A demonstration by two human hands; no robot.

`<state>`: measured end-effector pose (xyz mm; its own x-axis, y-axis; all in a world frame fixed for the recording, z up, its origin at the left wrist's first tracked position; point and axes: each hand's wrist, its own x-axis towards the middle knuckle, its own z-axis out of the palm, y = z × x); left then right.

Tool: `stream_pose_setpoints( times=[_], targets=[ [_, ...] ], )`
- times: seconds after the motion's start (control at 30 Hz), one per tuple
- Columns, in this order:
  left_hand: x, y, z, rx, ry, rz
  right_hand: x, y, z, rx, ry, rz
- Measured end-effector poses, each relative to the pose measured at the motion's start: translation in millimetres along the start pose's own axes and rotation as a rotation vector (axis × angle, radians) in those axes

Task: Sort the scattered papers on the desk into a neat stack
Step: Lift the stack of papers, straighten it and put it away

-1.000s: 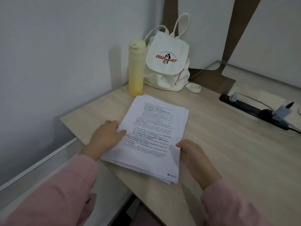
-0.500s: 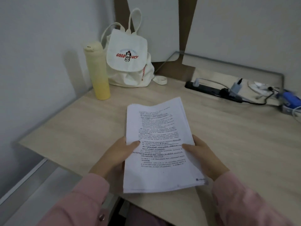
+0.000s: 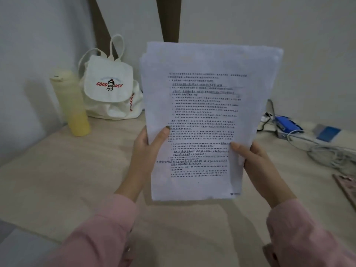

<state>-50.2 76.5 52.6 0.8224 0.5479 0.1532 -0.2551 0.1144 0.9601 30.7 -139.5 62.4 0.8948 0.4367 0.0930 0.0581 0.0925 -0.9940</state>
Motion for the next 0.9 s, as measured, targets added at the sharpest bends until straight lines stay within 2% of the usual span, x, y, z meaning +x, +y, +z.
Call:
stream_pose_setpoints(
  times=[0.2,0.33,0.43,0.63,0.83,0.9],
  targets=[
    [-15,-21,27,0.07,0.059,0.092,3,29,-16,0.027,0.012,-0.06],
    [-11,-7,46,0.12,0.188,0.235,19,17,-21,0.091,0.003,-0.13],
    [-7,4,57,0.114,0.223,0.32,35,5,-32,0.126,-0.052,-0.166],
    [-21,-25,62,0.127,0.238,0.247,45,30,-46,0.081,-0.157,-0.01],
    [-24,-24,64,0.15,0.244,0.195,49,37,-50,0.06,-0.184,0.015],
    [-22,-6,64,0.326,0.34,0.303,48,36,-51,0.056,-0.188,0.017]
  ],
)
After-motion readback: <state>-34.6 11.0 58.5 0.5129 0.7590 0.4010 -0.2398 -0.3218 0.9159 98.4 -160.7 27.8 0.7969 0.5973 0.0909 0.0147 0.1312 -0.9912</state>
